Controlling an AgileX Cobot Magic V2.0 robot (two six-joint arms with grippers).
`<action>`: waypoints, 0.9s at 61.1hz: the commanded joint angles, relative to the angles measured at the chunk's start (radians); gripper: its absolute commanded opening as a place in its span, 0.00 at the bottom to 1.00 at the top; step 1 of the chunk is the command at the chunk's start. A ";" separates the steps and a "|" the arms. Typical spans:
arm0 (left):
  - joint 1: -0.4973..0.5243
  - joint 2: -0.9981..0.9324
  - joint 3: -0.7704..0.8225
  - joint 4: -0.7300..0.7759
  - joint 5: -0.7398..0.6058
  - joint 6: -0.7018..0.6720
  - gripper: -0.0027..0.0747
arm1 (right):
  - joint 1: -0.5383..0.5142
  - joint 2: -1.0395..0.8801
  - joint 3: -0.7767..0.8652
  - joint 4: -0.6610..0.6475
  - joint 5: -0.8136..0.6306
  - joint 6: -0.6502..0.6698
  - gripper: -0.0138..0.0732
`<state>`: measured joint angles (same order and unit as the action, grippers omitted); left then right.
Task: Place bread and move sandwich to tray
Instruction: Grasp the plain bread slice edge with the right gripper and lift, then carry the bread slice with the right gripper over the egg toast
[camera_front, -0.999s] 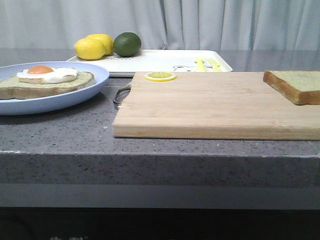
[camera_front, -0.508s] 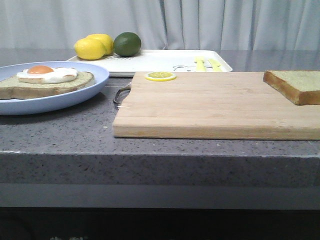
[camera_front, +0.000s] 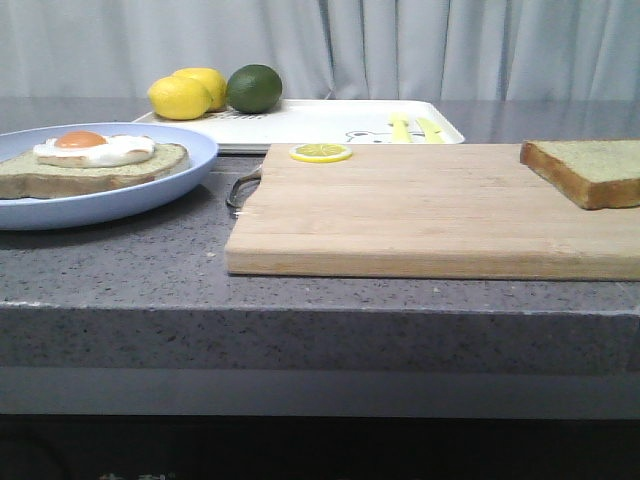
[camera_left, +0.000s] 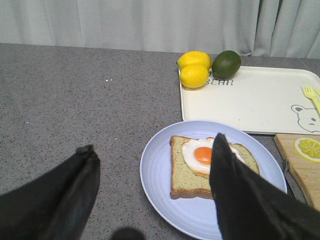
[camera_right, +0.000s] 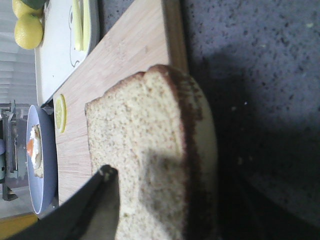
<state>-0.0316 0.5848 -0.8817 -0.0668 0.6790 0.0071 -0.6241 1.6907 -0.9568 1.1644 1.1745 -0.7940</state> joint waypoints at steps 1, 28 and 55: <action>0.001 0.010 -0.027 -0.004 -0.080 -0.007 0.64 | -0.002 -0.036 -0.027 0.069 0.164 -0.017 0.46; 0.001 0.010 -0.027 -0.004 -0.080 -0.007 0.64 | 0.000 -0.168 -0.025 0.125 0.165 0.015 0.15; 0.001 0.010 -0.027 -0.004 -0.084 -0.007 0.64 | 0.256 -0.352 -0.023 0.482 0.137 0.071 0.12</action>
<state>-0.0316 0.5848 -0.8817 -0.0668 0.6790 0.0071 -0.4345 1.3905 -0.9568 1.4979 1.1768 -0.7189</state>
